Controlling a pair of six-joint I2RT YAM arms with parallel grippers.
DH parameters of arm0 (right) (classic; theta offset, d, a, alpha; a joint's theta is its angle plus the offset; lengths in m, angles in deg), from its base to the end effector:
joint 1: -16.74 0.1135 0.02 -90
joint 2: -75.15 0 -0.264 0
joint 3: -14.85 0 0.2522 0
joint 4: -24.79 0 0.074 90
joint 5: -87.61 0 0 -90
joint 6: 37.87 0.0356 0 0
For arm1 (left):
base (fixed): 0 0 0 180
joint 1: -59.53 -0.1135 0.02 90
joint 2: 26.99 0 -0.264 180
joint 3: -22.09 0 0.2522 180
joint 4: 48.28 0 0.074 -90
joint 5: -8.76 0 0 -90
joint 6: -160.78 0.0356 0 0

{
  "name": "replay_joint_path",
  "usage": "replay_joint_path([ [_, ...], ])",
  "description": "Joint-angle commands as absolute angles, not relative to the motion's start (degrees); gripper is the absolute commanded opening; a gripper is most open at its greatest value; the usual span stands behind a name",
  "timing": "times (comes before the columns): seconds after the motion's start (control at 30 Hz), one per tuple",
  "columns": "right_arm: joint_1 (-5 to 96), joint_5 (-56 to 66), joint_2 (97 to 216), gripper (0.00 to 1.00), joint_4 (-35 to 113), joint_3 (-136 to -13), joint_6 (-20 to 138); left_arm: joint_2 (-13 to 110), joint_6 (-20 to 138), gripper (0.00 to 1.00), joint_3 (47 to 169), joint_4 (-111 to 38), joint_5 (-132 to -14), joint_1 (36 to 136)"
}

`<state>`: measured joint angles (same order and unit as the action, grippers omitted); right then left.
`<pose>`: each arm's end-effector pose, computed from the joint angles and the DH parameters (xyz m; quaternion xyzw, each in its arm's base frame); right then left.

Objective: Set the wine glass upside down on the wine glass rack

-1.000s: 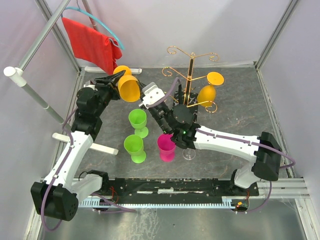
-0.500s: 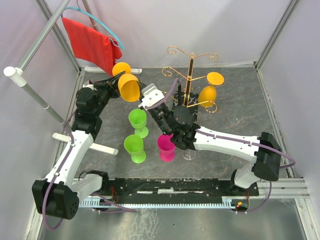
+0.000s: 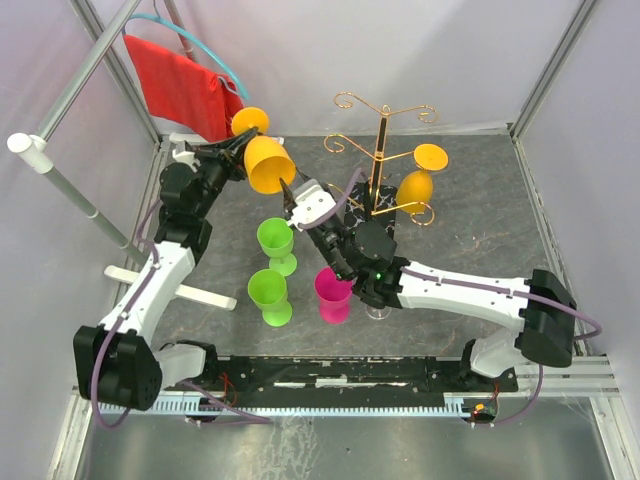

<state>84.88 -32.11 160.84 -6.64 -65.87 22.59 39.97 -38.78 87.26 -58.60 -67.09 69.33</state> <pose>0.1450 0.3139 0.4017 -0.2396 0.4991 0.1442 0.8202 0.2706 -0.0556 0.3647 -0.4351 0.4887 -0.6897 0.3102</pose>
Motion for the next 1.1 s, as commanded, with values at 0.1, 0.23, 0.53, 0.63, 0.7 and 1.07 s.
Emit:
replay_joint_path([
  [0.1,85.61,-34.75,154.36,0.58,-6.32,-61.45,23.04,46.97,-31.09,0.03,97.0,-72.71,-63.83,66.93],
  [0.23,85.99,-38.06,149.12,0.75,-3.03,-58.44,23.51,48.98,-19.32,0.03,101.49,-73.45,-63.08,64.88],
  [0.53,85.98,-41.37,134.02,0.77,31.34,-62.87,32.96,51.93,16.47,0.03,108.97,-72.72,-58.79,64.44],
  [0.63,86.0,-42.79,129.18,0.78,36.93,-62.24,35.38,51.98,27.16,0.03,107.42,-72.61,-60.83,64.54],
  [0.7,85.97,-43.41,126.28,0.79,39.85,-61.99,36.61,51.57,32.78,0.03,104.39,-75.25,-63.49,65.16],
  [1.07,86.07,-44.92,119.73,0.86,49.73,-61.73,39.7,59.14,65.42,0.03,92.11,-103.15,-78.12,79.15],
])
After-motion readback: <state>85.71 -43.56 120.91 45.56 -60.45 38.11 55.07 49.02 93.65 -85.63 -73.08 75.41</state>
